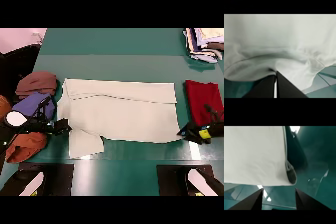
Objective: Fold the shirts.
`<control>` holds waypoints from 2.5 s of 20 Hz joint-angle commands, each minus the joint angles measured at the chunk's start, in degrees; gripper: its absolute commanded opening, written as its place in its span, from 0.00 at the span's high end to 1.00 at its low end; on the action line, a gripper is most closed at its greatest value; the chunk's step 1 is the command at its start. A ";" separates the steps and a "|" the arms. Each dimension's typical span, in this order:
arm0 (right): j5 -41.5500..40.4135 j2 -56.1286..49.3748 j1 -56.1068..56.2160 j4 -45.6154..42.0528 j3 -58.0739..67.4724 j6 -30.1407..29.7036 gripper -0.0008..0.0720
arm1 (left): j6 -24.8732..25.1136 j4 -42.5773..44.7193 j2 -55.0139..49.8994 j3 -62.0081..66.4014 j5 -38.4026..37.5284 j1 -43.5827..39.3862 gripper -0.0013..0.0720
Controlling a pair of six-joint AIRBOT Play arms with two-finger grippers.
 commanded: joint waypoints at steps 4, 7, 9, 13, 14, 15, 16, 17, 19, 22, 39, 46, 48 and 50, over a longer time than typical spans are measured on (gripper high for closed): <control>-7.39 -5.33 8.50 4.00 -4.26 1.05 0.50 | 0.39 -0.46 0.04 0.70 0.07 0.02 0.95; -8.20 -7.58 13.03 1.68 -1.03 1.01 0.94 | 0.61 -0.24 0.13 0.72 -3.06 0.02 0.95; -5.92 -6.43 15.04 -0.92 1.57 1.01 0.97 | 0.76 0.59 2.64 0.72 -5.31 0.02 0.95; 3.28 2.47 16.00 -7.13 5.53 1.03 0.97 | -3.87 1.53 15.28 0.76 -14.78 0.02 0.95; 6.51 5.38 16.00 -8.59 6.43 1.05 0.97 | -5.70 1.49 18.56 0.76 -18.21 0.02 0.95; 9.99 8.48 16.00 -9.99 7.21 1.05 0.97 | -8.04 1.46 22.12 1.09 -22.36 0.02 0.95; 12.98 11.43 16.00 -11.39 7.89 1.07 0.97 | -10.16 1.49 25.40 2.01 -26.16 0.02 0.95; 15.78 14.36 15.98 -12.46 8.63 1.27 0.97 | -12.35 1.49 27.82 3.63 -29.07 0.02 0.95; 19.56 18.95 16.00 -13.64 10.64 3.04 0.97 | -14.97 1.46 29.62 8.79 -33.79 0.02 0.95; 18.73 20.22 16.00 -13.70 14.71 3.43 0.97 | -13.88 3.30 27.61 14.99 -32.22 0.02 0.95; -3.61 -26.12 22.43 -4.52 40.92 -0.22 0.96 | 4.87 7.56 -14.60 16.81 6.84 0.02 0.95; 4.74 -27.80 14.91 -1.62 43.23 -6.19 0.54 | 4.83 7.45 -14.53 25.03 0.94 0.02 0.11; 6.29 -27.82 10.71 -1.62 43.23 -6.75 0.44 | 4.87 7.52 -14.53 25.14 0.94 0.02 0.20; 6.08 -27.85 6.93 -1.57 41.70 -6.75 0.22 | 4.87 7.32 -14.53 25.14 1.18 0.02 0.51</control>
